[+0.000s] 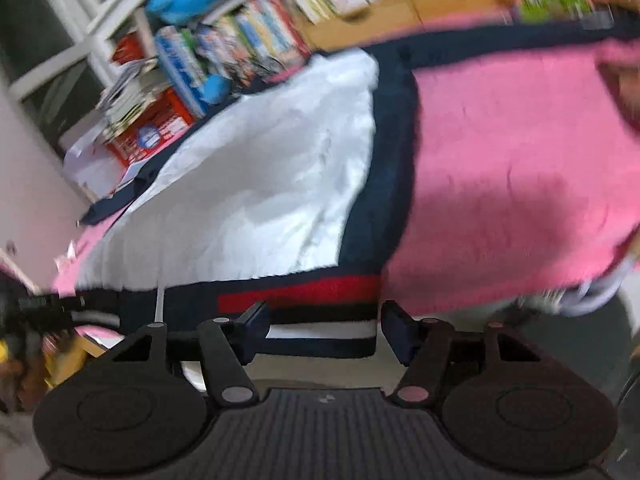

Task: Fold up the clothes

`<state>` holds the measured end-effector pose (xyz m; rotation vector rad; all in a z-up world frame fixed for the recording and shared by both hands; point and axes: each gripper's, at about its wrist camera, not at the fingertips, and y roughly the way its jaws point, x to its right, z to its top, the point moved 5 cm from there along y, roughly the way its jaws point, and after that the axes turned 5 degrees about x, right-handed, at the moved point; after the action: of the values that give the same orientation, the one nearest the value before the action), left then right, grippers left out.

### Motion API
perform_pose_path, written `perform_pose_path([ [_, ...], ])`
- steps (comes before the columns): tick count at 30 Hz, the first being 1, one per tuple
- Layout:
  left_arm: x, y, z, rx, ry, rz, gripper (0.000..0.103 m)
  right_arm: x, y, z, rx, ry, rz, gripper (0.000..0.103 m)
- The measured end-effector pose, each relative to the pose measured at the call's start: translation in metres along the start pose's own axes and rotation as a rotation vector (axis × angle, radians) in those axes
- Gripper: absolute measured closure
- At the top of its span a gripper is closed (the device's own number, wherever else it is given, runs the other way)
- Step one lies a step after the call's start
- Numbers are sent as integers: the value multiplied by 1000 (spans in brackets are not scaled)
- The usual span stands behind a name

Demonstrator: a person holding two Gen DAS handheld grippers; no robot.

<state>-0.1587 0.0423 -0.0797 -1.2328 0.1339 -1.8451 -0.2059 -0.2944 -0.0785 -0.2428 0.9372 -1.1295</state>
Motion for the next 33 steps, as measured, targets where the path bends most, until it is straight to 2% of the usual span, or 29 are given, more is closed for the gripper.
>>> perform_pose_path([
  [1, 1, 4, -1, -7, -14, 6, 54, 5, 5, 1, -16, 62, 17, 41],
  [2, 2, 4, -1, -3, -18, 15, 58, 9, 10, 3, -33, 125, 33, 48],
  [3, 4, 4, -2, 1, -23, 25, 73, 11, 12, 3, -51, 179, 64, 65],
  [4, 7, -1, -1, 18, -23, 7, 87, 8, 7, 3, -55, 194, 77, 75],
  [5, 11, -11, 2, 46, -31, -43, 91, 4, 2, 4, -56, 198, 85, 85],
  [7, 26, -37, 11, 117, -17, -120, 91, -8, -19, 6, -24, 153, 93, 90],
  [8, 36, -49, 17, 154, 22, -128, 91, -15, -31, 9, -2, 146, 119, 92],
  [10, 52, -67, 27, 207, 92, -139, 91, -26, -52, 17, 39, 142, 172, 93],
  [13, 55, -64, 34, 199, 130, -120, 88, -40, -66, 30, 77, 87, 211, 93],
  [17, 34, -29, 29, 95, 79, -15, 79, -30, -42, 38, 31, 48, 111, 82],
  [19, 21, -19, 26, 66, 29, 3, 75, -22, -26, 35, -2, 63, 76, 77],
  [20, 17, -18, 26, 68, 9, -6, 70, -19, -20, 34, -12, 72, 71, 70],
  [23, 9, -17, 32, 107, -34, -29, 40, -10, -11, 33, -14, 114, 105, 57],
  [24, 8, -15, 36, 115, -42, -32, 42, -9, -9, 34, -5, 132, 114, 56],
  [25, 7, -13, 39, 123, -51, -34, 49, -8, -6, 35, 5, 146, 110, 57],
  [26, 6, -12, 42, 131, -60, -37, 74, -9, -8, 35, 1, 137, 100, 70],
  [27, 9, -14, 41, 110, -58, -52, 85, -10, -10, 35, -8, 121, 90, 90],
  [28, 11, -16, 40, 89, -55, -66, 85, -11, -13, 34, -16, 106, 79, 90],
  [30, 20, -27, 35, 52, 26, -54, 86, -12, -19, 33, -33, 75, 58, 91],
  [33, 17, -34, 25, -13, 75, -6, 85, -15, -28, 32, -59, 28, 25, 91],
])
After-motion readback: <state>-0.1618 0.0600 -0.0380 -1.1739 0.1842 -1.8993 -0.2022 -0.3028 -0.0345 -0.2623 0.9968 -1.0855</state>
